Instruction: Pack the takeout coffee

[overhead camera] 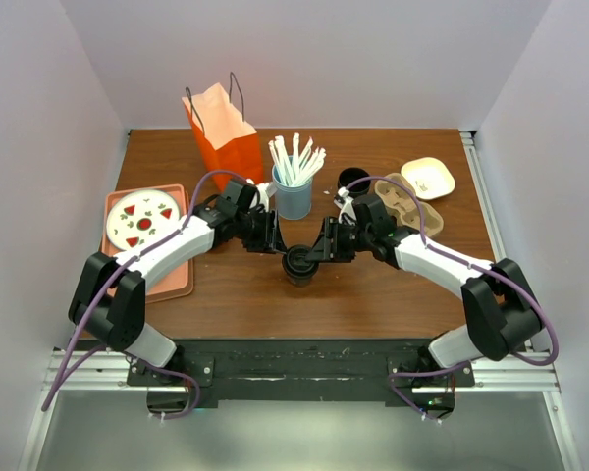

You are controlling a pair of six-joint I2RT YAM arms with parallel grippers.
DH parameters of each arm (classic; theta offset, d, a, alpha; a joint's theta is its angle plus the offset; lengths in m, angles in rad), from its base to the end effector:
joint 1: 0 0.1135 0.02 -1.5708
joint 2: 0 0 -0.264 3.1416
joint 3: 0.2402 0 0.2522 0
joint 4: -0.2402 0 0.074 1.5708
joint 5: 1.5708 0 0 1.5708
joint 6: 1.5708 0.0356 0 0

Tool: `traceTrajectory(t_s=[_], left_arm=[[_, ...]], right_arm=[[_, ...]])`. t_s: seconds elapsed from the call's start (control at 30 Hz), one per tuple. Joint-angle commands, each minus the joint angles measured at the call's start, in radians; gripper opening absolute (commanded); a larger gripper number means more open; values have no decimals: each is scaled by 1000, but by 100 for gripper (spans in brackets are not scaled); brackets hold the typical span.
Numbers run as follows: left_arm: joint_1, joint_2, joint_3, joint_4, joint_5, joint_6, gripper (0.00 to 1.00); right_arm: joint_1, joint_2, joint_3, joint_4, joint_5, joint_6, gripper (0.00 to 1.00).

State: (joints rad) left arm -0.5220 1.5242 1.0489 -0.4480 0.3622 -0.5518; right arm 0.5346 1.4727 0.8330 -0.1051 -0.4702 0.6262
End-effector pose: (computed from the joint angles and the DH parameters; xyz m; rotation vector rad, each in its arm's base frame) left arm 0.2691 -0.1693 0.2329 0.1225 2.6350 -0.8662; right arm 0.2536 0.1689 0.2065 -0.1463 2.4867 1.0915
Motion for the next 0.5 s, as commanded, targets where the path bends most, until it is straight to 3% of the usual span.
traceTrajectory(t_s=[0.0,0.47], left_arm=[[4,5,-7,37,3,33,44],[2,1,-13,40,0,33,44]], right_arm=[[7,-2,17,-100,39,-54,52],[7,-3,37,-59,-27,-63,59]])
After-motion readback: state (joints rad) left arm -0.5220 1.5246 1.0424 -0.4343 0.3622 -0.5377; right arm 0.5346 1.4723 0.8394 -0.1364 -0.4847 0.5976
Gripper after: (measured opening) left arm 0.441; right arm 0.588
